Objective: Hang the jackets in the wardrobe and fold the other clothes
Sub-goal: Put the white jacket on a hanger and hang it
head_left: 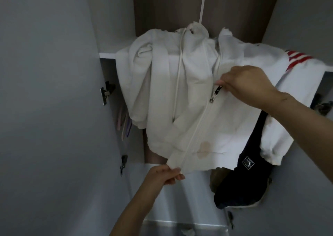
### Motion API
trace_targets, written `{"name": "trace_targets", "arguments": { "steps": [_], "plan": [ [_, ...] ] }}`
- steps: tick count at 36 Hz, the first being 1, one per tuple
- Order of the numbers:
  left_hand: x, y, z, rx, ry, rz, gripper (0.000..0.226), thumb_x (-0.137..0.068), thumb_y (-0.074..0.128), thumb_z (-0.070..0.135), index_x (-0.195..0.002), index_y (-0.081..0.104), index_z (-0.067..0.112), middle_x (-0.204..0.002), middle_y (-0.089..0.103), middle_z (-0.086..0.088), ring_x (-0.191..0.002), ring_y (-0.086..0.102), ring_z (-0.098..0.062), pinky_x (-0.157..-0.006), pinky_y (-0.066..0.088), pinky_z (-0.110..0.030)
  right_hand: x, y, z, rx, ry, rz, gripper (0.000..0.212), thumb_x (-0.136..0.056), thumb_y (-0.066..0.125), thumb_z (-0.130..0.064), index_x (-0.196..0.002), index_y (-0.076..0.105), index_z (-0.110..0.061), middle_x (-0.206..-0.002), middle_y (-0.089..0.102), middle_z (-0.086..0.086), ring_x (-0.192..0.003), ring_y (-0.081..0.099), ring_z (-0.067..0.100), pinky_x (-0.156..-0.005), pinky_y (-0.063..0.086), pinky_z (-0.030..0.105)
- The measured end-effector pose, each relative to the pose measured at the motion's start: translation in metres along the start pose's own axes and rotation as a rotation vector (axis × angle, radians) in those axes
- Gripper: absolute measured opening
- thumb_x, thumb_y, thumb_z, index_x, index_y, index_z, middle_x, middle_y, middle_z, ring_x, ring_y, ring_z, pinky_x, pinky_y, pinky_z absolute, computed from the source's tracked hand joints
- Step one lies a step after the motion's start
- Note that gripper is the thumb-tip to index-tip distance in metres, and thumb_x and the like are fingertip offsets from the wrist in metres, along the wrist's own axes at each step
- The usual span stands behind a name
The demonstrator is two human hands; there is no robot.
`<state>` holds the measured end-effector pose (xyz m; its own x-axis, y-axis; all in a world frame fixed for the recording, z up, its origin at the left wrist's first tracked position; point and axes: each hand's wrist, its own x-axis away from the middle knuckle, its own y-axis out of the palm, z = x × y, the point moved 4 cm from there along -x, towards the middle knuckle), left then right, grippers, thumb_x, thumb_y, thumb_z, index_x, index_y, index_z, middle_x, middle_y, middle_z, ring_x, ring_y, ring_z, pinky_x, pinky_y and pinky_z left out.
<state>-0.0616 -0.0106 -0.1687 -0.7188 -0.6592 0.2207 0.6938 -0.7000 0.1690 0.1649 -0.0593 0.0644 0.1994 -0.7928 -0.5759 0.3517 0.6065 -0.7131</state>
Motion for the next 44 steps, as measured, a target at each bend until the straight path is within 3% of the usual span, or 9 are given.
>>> {"name": "trace_targets", "arguments": {
  "steps": [4,10,13,18,23,29,34,39,44],
  "plan": [
    [0.0,-0.008,0.013,-0.287,-0.035,-0.063,0.026,-0.093,0.06,0.024,-0.073,0.072,0.014,-0.081,0.074,-0.001,-0.061,0.06,0.001,-0.066,0.05,-0.014,-0.003,-0.004,0.006,-0.04,0.034,0.012,0.034,-0.097,0.052,-0.025,-0.077,0.068,-0.003,-0.07,0.063,0.017,-0.067,0.057,0.034,-0.059,0.031,0.03],
    [-0.012,-0.012,0.083,-0.831,0.352,0.352,0.041,-0.093,0.059,0.037,-0.06,0.053,0.012,-0.058,0.054,0.003,-0.052,0.046,-0.002,-0.05,0.035,-0.009,-0.008,-0.005,-0.003,-0.195,0.046,-0.104,0.057,-0.092,0.024,-0.052,-0.073,0.061,-0.013,-0.071,0.052,-0.003,-0.066,0.046,0.014,-0.064,0.026,0.025],
    [-0.017,0.021,0.126,-0.806,0.617,0.413,0.032,-0.087,0.064,0.042,-0.064,0.049,0.026,-0.064,0.054,0.014,-0.06,0.052,0.005,-0.057,0.037,-0.005,-0.009,-0.005,-0.004,-0.197,0.02,-0.143,0.046,-0.097,0.038,-0.042,-0.073,0.063,-0.012,-0.071,0.052,-0.004,-0.066,0.045,0.013,-0.066,0.021,0.019],
    [-0.052,0.079,0.149,-0.689,0.653,0.213,0.03,-0.079,0.071,0.049,-0.092,0.055,0.028,-0.089,0.058,0.013,-0.075,0.054,0.001,-0.063,0.039,-0.005,-0.013,-0.009,-0.003,-0.196,0.016,-0.171,0.044,-0.099,0.04,-0.04,-0.079,0.066,-0.011,-0.076,0.063,0.002,-0.07,0.054,0.017,-0.07,0.029,0.021],
    [-0.065,0.094,0.149,-0.586,0.741,0.244,0.017,-0.088,0.068,0.025,-0.081,0.056,0.016,-0.072,0.056,0.006,-0.063,0.05,-0.006,-0.063,0.042,-0.022,-0.018,-0.013,0.004,-0.174,-0.038,-0.162,0.043,-0.1,0.04,-0.039,-0.075,0.061,-0.011,-0.076,0.064,0.004,-0.072,0.056,0.019,-0.076,0.036,0.025],
    [-0.065,0.075,0.143,-0.396,0.656,0.145,0.019,-0.083,0.073,0.011,-0.068,0.061,0.012,-0.06,0.058,0.012,-0.055,0.051,0.007,-0.056,0.038,-0.007,-0.032,-0.021,0.028,-0.039,-0.159,-0.2,0.027,-0.1,0.047,-0.028,-0.095,0.071,-0.016,-0.084,0.068,0.006,-0.078,0.06,0.024,-0.077,0.033,0.028],
    [-0.067,0.056,0.131,-0.439,0.576,0.18,0.026,-0.079,0.076,0.009,-0.064,0.056,0.012,-0.059,0.052,0.007,-0.049,0.045,0.007,-0.052,0.035,-0.007,-0.058,-0.039,0.076,0.022,-0.04,-0.08,0.025,-0.097,0.054,-0.018,-0.076,0.066,-0.011,-0.073,0.063,0.016,-0.065,0.056,0.033,-0.062,0.045,0.037],
    [-0.071,0.047,0.123,-0.551,0.527,0.163,0.035,-0.079,0.077,0.012,-0.059,0.051,0.022,-0.058,0.05,0.011,-0.049,0.043,0.004,-0.053,0.033,-0.009,-0.065,-0.017,0.092,-0.025,0.107,-0.189,0.037,-0.102,0.041,-0.032,-0.071,0.053,-0.015,-0.069,0.049,0.0,-0.065,0.044,0.02,-0.062,0.035,0.032],
    [-0.075,0.056,0.14,-0.507,0.555,0.172,0.02,-0.081,0.074,0.006,-0.08,0.061,0.022,-0.077,0.062,0.007,-0.065,0.056,0.005,-0.062,0.042,-0.005,-0.063,-0.011,0.089,-0.241,0.122,-0.023,0.039,-0.101,0.047,-0.023,-0.065,0.059,-0.013,-0.064,0.048,-0.006,-0.061,0.04,0.012,-0.062,0.021,0.019]
  ]
}}
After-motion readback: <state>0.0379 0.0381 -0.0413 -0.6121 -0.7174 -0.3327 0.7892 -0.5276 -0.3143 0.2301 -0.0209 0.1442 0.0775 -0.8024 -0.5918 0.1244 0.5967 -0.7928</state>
